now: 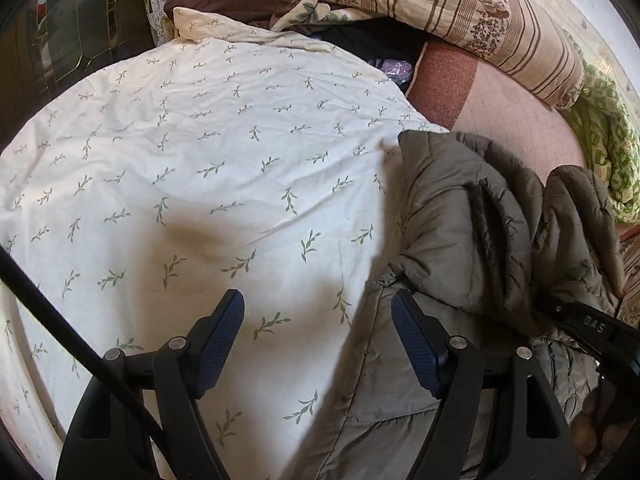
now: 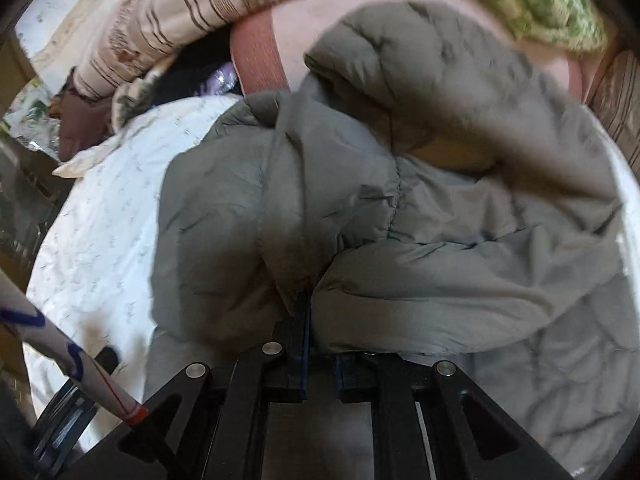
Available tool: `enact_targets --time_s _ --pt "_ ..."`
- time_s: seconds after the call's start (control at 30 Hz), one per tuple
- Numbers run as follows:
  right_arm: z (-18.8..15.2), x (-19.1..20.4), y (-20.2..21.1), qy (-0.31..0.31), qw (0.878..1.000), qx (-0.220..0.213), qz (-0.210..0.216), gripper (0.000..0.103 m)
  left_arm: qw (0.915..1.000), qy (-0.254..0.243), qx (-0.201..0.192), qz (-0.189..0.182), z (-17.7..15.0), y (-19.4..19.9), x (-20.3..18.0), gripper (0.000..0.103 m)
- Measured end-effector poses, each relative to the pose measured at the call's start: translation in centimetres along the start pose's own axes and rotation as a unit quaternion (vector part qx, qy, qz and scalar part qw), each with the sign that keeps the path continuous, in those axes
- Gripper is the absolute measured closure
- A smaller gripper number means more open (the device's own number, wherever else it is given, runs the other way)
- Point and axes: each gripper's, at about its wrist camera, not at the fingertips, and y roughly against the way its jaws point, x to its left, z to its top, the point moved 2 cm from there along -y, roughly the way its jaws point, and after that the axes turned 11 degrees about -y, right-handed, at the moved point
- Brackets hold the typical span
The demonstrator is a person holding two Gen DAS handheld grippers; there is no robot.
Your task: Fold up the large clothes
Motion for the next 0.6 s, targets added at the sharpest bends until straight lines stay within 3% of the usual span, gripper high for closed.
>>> enact_targets --time_s 0.07,0.1,0.13,0.17,0.23,0.43,0.6 --pt "0.2 0.1 0.3 -0.002 1.000 -0.008 0.001 0.092 1.0000 -0.001 -0.001 -0.002 0.0 0.1 0.0 0.028" --pt "0.2 0.2 0.8 0.005 1.000 -0.008 0.005 0.086 1.0000 0.000 0.000 -0.006 0.0 0.1 0.0 0.028" --pt "0.0 0.3 1.4 0.017 1.000 -0.008 0.012 0.071 1.0000 0.000 0.000 -0.009 0.0 0.2 0.0 0.028" --pt "-0.3 0.5 2.4 0.037 0.999 -0.007 0.019 0.047 0.9999 0.000 0.000 -0.011 0.0 0.2 0.0 0.028" --pt "-1.3 0.0 4.3 0.058 0.998 -0.022 0.021 0.030 0.9999 0.001 -0.002 -0.012 0.0 0.4 0.0 0.028" --pt "-2.4 -2.4 8.3 0.089 0.995 -0.032 0.017 0.030 0.9999 0.004 -0.005 -0.015 -0.1 0.9 0.0 0.028" --pt "2.9 -4.4 10.3 0.075 0.983 -0.144 -0.086 0.030 0.9999 0.004 0.000 -0.013 -0.1 0.5 0.0 0.028"
